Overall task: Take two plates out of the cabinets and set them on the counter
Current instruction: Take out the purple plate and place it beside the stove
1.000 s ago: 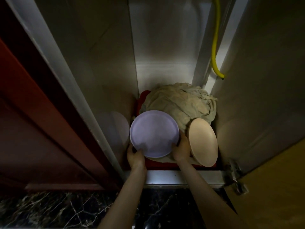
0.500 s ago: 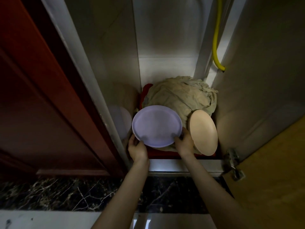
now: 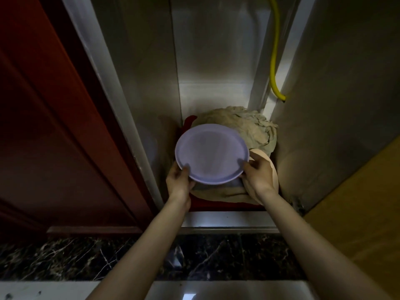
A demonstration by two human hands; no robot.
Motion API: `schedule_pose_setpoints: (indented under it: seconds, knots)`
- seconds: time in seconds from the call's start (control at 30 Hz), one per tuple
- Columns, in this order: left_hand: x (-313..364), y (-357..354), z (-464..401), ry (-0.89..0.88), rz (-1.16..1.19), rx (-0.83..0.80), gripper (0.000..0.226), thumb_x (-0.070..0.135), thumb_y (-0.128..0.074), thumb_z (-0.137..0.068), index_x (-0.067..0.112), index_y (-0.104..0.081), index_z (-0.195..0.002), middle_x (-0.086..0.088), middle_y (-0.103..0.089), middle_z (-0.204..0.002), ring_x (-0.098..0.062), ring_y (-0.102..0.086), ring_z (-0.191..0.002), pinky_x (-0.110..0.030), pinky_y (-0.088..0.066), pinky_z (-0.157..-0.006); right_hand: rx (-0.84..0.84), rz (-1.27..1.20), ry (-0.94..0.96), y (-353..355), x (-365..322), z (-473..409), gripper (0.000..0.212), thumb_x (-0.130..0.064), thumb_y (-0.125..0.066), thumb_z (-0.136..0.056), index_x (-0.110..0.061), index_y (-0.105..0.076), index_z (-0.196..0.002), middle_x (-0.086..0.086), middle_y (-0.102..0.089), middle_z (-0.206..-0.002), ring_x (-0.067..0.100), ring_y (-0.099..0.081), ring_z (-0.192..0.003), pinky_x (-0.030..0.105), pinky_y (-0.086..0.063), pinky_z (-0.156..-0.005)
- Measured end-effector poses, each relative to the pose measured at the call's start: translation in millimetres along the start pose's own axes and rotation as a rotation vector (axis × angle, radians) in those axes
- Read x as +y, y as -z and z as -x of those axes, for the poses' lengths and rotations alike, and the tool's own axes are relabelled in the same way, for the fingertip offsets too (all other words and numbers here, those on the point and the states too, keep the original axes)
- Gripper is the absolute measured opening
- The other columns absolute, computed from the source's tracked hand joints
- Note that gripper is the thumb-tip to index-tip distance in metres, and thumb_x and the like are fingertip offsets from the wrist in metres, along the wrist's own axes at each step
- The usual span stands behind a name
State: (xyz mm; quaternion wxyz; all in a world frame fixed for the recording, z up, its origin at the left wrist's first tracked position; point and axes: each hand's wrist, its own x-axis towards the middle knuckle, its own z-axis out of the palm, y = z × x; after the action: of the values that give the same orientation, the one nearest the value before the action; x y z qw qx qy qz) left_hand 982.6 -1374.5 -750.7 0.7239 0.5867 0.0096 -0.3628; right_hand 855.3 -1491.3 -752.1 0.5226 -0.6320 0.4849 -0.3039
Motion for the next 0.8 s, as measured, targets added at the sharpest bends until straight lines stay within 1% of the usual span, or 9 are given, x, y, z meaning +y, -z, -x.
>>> schedule_pose_setpoints:
  seconds: [0.07,0.13,0.27,0.37,0.47,0.57,0.63,0.73,0.8]
  knots:
    - [14,-4,2,-0.003,-0.032,-0.066,0.043,0.013,-0.054,-0.090,0.018,-0.048,-0.133,-0.008,-0.056,-0.131,-0.029,-0.056,-0.117,-0.045,-0.050,-0.096,0.019,-0.010,-0.006,9,-10,0,0.008,-0.019,-0.057,-0.090,-0.024,-0.060,-0.096,0.002,-0.067,-0.091,0.029,-0.063,-0.096,0.046,-0.052,-0.090]
    - [26,-6,7,-0.002,-0.061,-0.108,0.044,0.014,-0.054,-0.091,0.018,-0.047,-0.134,-0.007,-0.055,-0.133,-0.029,-0.055,-0.119,-0.043,-0.050,-0.094,0.031,-0.040,-0.016,17,-21,4,0.013,-0.018,-0.056,-0.090,-0.030,-0.056,-0.091,-0.005,-0.064,-0.084,0.027,-0.063,-0.093,0.045,-0.053,-0.088]
    - [46,-9,25,0.028,-0.132,-0.187,0.047,0.014,-0.051,-0.092,0.018,-0.042,-0.138,-0.009,-0.052,-0.137,-0.030,-0.054,-0.120,-0.041,-0.050,-0.094,0.034,-0.042,-0.017,35,-44,23,0.011,-0.017,-0.057,-0.091,-0.028,-0.058,-0.092,0.008,-0.066,-0.088,0.038,-0.063,-0.094,0.051,-0.052,-0.085]
    - [65,-10,48,0.066,-0.216,-0.251,0.051,0.012,-0.051,-0.092,0.021,-0.038,-0.140,-0.008,-0.049,-0.141,-0.029,-0.052,-0.123,-0.034,-0.052,-0.087,0.032,-0.062,-0.110,51,-65,35,0.026,-0.003,-0.054,-0.090,-0.005,-0.058,-0.116,0.025,-0.062,-0.114,0.044,-0.058,-0.107,0.049,-0.049,-0.091]
    - [86,-8,73,0.076,-0.287,-0.315,0.057,0.010,-0.051,-0.091,0.022,-0.030,-0.144,-0.005,-0.043,-0.145,-0.026,-0.046,-0.128,-0.025,-0.054,-0.080,0.003,-0.072,-0.181,66,-89,51,0.037,0.000,-0.049,-0.093,-0.003,-0.048,-0.130,0.025,-0.055,-0.128,0.043,-0.053,-0.116,0.040,-0.046,-0.092]
    - [111,-8,100,0.132,-0.291,-0.325,0.059,0.006,-0.049,-0.092,0.015,-0.025,-0.145,-0.010,-0.042,-0.145,-0.029,-0.047,-0.127,-0.036,-0.048,-0.095,-0.030,-0.006,-0.162,82,-117,75,0.040,-0.005,-0.047,-0.094,-0.005,-0.046,-0.134,0.025,-0.057,-0.126,0.042,-0.054,-0.112,0.052,-0.046,-0.098]
    - [127,-9,119,0.168,-0.314,-0.268,0.052,0.001,-0.047,-0.092,0.005,-0.029,-0.140,-0.018,-0.045,-0.141,-0.027,-0.051,-0.118,-0.039,-0.045,-0.097,-0.026,0.005,-0.141,94,-134,91,0.039,-0.001,-0.045,-0.094,-0.004,-0.048,-0.133,0.024,-0.058,-0.126,0.040,-0.055,-0.113,0.054,-0.045,-0.099]
    - [153,-9,150,0.227,-0.341,-0.226,0.037,-0.003,-0.046,-0.091,-0.005,-0.040,-0.127,-0.022,-0.051,-0.133,-0.033,-0.056,-0.113,-0.038,-0.052,-0.088,-0.051,0.023,-0.152,110,-156,119,0.040,-0.003,-0.043,-0.096,-0.005,-0.045,-0.135,0.020,-0.053,-0.134,0.038,-0.051,-0.122,0.055,-0.043,-0.101]
    - [175,-7,176,0.262,-0.336,-0.201,0.019,-0.005,-0.045,-0.090,0.002,-0.051,-0.107,-0.015,-0.058,-0.118,-0.029,-0.060,-0.103,-0.027,-0.056,-0.074,-0.078,0.049,-0.179,120,-171,139,0.040,-0.009,-0.044,-0.097,-0.008,-0.044,-0.137,0.017,-0.052,-0.136,0.036,-0.050,-0.123,0.056,-0.043,-0.101]
